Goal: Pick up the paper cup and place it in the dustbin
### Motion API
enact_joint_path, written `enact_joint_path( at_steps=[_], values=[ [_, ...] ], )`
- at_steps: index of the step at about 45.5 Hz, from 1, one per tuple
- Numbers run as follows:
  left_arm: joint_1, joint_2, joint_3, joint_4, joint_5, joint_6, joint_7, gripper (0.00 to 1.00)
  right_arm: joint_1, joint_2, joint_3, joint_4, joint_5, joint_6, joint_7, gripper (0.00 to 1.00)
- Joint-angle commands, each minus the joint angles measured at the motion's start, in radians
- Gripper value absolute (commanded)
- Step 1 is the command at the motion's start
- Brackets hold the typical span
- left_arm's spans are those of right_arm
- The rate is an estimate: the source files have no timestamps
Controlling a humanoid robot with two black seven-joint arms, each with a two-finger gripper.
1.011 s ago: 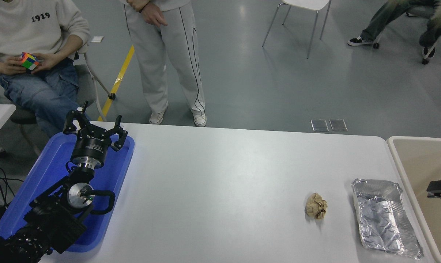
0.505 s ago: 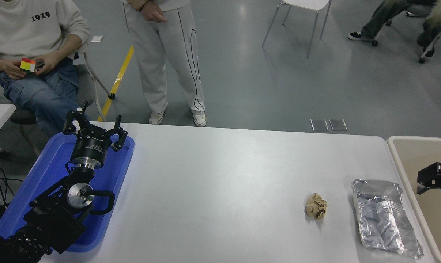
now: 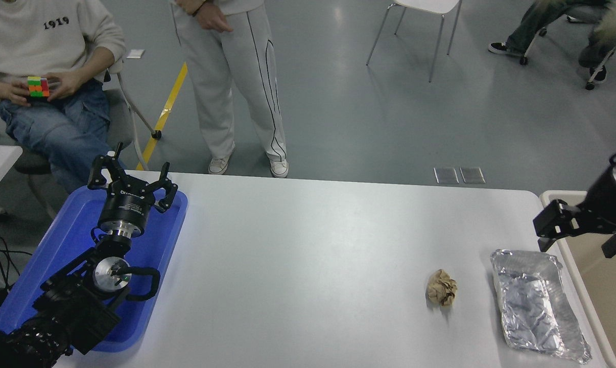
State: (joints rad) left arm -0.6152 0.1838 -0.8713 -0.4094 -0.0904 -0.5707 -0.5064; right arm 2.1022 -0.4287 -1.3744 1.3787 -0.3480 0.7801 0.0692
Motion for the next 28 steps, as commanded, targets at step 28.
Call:
enact_joint_path(
  at_steps=[28],
  values=[
    [0.0,0.0,0.0,0.0,0.0,0.0,0.0,1.0,0.154,0.051,0.072,0.059,0.006,0.005,0.001,1.0]
  ],
)
